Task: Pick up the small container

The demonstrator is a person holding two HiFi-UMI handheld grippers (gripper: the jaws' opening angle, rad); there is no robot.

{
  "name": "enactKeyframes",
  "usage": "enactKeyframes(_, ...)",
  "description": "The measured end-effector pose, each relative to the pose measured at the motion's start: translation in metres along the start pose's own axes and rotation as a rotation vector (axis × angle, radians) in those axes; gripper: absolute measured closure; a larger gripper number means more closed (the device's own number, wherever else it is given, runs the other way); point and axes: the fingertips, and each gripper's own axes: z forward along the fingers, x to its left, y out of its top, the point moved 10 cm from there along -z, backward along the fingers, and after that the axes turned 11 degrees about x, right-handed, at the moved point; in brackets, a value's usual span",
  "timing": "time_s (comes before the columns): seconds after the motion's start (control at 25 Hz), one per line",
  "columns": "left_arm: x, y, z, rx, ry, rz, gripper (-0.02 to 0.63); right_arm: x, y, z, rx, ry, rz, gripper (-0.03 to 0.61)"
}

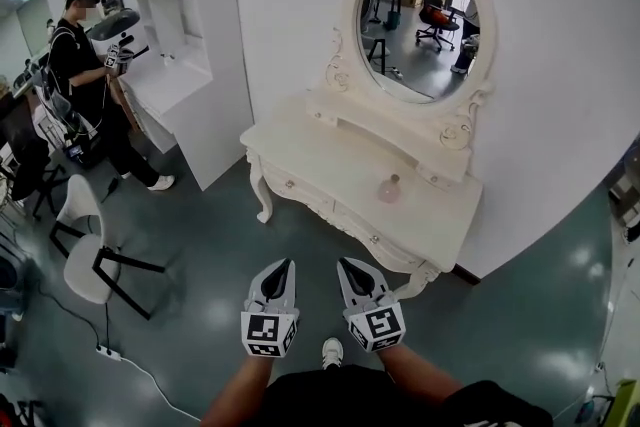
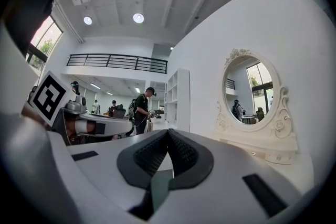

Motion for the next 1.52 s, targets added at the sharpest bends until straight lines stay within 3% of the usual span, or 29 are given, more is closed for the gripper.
enactKeyframes(0.4, -0.003, 0.029, 0.058, -0.016, 0.016, 0.011, 0.607, -0.058, 0.009, 0.037, -0.016, 0.028, -0.001, 0.574)
enactKeyframes(1.08, 0.003, 0.034, 0.117, 0.039, 0.009, 0.016, 0.607, -0.101, 0.004, 0.073, 0.012, 0.047, 0.022, 0.574)
enactKeyframes(1.32, 0.025, 0.036, 0.15, 0.043, -0.046, 0.022, 0.607, -0.115, 0.009, 0.101, 0.003, -0.013, 0.024, 0.574)
enactKeyframes(1.52, 0.053, 0.049, 0.18, 0.044, -0.121, 0.068, 0.607, -0.132, 0.019, 0.13, -0.014, -0.128, 0.076, 0.574)
